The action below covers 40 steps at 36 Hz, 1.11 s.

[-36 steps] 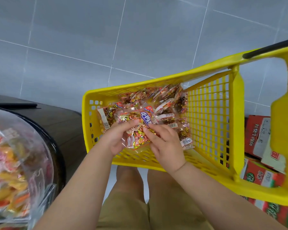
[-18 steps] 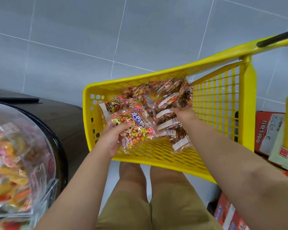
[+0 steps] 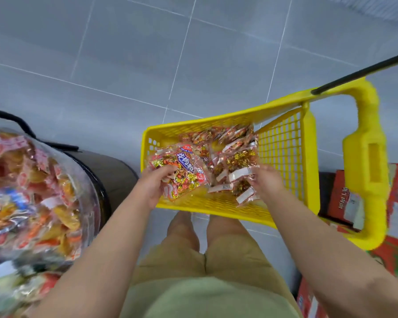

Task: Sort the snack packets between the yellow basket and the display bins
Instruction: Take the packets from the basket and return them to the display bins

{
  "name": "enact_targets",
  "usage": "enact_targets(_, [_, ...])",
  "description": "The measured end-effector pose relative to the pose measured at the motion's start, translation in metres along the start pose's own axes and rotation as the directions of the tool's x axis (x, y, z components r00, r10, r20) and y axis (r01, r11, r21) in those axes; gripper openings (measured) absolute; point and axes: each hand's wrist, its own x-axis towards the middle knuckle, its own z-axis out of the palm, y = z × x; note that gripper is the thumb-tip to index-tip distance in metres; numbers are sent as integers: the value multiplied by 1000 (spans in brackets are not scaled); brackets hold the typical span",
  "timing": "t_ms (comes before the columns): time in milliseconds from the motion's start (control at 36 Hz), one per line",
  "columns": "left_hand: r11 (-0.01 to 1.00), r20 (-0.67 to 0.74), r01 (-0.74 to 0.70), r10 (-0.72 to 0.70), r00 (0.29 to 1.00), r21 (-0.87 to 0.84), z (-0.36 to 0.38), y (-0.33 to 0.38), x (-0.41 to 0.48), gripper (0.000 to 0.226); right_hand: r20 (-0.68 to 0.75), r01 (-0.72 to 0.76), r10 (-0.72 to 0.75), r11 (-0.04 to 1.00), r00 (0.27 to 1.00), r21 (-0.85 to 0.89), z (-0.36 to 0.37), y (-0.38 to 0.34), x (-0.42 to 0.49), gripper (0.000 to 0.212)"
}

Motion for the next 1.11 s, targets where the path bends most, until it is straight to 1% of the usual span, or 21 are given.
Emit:
enact_targets(83, [999, 14, -54, 54, 998, -7, -8, 12, -20, 17, 73, -23, 11, 986, 997, 162, -5, -6, -33, 16])
enact_targets(139, [996, 3, -89, 89, 996, -7, -16, 18, -33, 11, 174, -33, -15, 962, 985, 270, -6, -12, -55, 19])
enact_targets(194, [993, -21, -115, 115, 993, -15, -24, 23, -48, 7, 292, -45, -57, 943, 955, 331, -4, -17, -74, 29])
enact_targets(222, [991, -31, -130, 130, 991, -16, -28, 24, -57, 4, 354, -55, -75, 937, 932, 345, -2, -20, -84, 28])
enact_targets(306, [982, -74, -182, 179, 981, -44, -39, 27, -84, 6, 523, -83, -106, 942, 845, 325, 7, -31, -112, 26])
enact_targets(361, [972, -107, -220, 211, 972, -83, -44, 26, -104, 4, 606, -85, -120, 951, 786, 299, 16, -38, -128, 25])
enact_targets(472, [934, -166, -284, 251, 954, -219, -54, 18, -146, 21, 702, -94, -90, 971, 707, 220, 36, -54, -156, 20])
enact_targets(528, [896, -190, -325, 277, 942, -302, -59, 10, -168, 37, 751, -119, -43, 980, 659, 160, 48, -58, -169, 19])
enact_targets(583, [859, -219, -355, 291, 931, -368, -63, 1, -190, 49, 806, -189, 21, 975, 591, 113, 59, -57, -183, 20])
enact_targets(639, [818, -224, -390, 323, 920, -422, -71, -9, -210, 47, 852, -278, 90, 958, 516, 67, 71, -50, -199, 22])
enact_targets(694, [790, -255, -415, 332, 908, -450, -81, -20, -230, 46, 899, -320, 157, 947, 409, -20, 83, -38, -217, 36])
enact_targets(750, [763, -320, -460, 342, 883, -454, -93, -30, -248, 41, 948, -312, 199, 943, 248, -117, 94, -24, -234, 48])
enact_targets(806, [729, -405, -522, 357, 842, -442, -108, -41, -265, 29, 967, -265, 234, 943, 97, -201, 104, -10, -254, 56])
enact_targets(861, [695, -459, -565, 365, 810, -445, -124, -50, -282, 14, 964, -231, 266, 938, -2, -259, 114, 1, -271, 83])
enact_targets(889, [674, -472, -583, 373, 799, -453, -133, -55, -289, 13, 957, -241, 288, 927, -34, -288, 120, 7, -277, 98])
enact_targets(917, [660, -486, -596, 376, 789, -458, -142, -61, -297, 15, 945, -265, 319, 907, -69, -326, 127, 14, -284, 108])
enact_targets(944, [652, -499, -606, 376, 781, -457, -152, -66, -304, 17, 930, -281, 350, 887, -109, -367, 135, 20, -291, 109])
enact_targets(972, [643, -517, -617, 374, 770, -454, -162, -72, -311, 18, 916, -270, 371, 876, -152, -400, 142, 26, -300, 104])
enact_targets(1000, [632, -536, -632, 375, 756, -449, -173, -78, -317, 20, 902, -233, 395, 874, -175, -428, 150, 33, -312, 94])
enact_targets(1056, [617, -568, -657, 380, 730, -432, -195, -89, -328, 21, 893, -116, 429, 888, -133, -444, 166, 49, -337, 78])
enact_targets(1111, [588, -593, -682, 383, 709, -435, -217, -101, -338, 14, 891, -80, 451, 888, -51, -454, 185, 70, -355, 95])
